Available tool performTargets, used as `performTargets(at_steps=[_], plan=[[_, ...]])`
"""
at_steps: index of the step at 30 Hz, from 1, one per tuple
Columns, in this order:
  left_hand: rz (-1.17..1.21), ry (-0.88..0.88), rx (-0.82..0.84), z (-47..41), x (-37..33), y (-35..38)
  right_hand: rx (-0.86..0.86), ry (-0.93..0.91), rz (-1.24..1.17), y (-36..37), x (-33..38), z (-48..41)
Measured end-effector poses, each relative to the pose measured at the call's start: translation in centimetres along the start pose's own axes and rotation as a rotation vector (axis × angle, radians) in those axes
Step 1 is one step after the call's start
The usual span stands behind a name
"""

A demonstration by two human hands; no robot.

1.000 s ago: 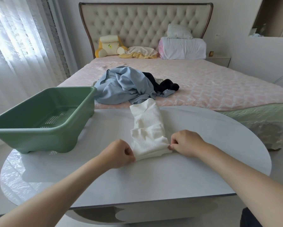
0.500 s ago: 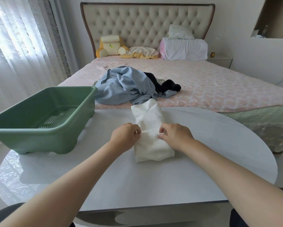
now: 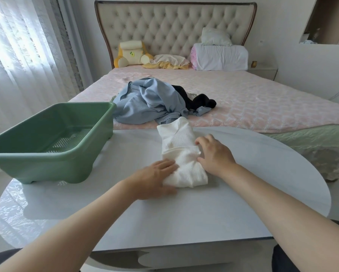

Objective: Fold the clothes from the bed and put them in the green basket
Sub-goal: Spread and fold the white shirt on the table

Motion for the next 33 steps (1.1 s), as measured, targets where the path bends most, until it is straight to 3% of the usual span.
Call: performTargets(at_steps=[2,5,7,11,17,20,26,30,33], plan=[[-0.019,0.016,-0.138,0.9,0.0,0.0,-0.103,-0.231,-0.043,-1.2,1.1,1.1],[-0.153,0.252,-0.463,1.7,-1.0,-0.9,0.119,-0.394,-0.054,-1.7,2.3,3.3],[-0.231,0.384,-0.540,2.2,-1.4,-0.4,0.289,-0.419,0.079,-1.4,2.5,4.2],[-0.183,0.359,-0.600,2.8,-1.1,-0.1,0.245,-0.465,0.098,-1.7,1.4,4.2],[-0.287,0.315,-0.591,3.5,0.3,-2.4,0.059,-0.474,0.092,-2.3,-0.1,3.6],[-0.305,0.316,-0.572,3.7,0.6,-3.1,0.156,-0.390,0.126,-3.1,-0.7,3.3],[-0.146,0.319,-0.389,2.4,-1.6,-0.4,0.075,-0.543,0.107,-0.4,1.6,5.9],[0.017,0.078,-0.249,1.3,-0.3,0.4,0.226,-0.358,0.191,1.7,1.6,5.7],[0.116,0.008,-0.182,0.5,-0.1,-0.1,0.328,-0.265,0.126,2.0,1.8,4.6]])
Point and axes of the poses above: each hand's wrist, its own z-axis away from the middle knuckle, its own y-axis out of the palm, x = y × z, the point moved 4 cm from there along -z, towards the middle knuckle, and after that the axes turned 7 degrees about y, right-handed, at the moved point
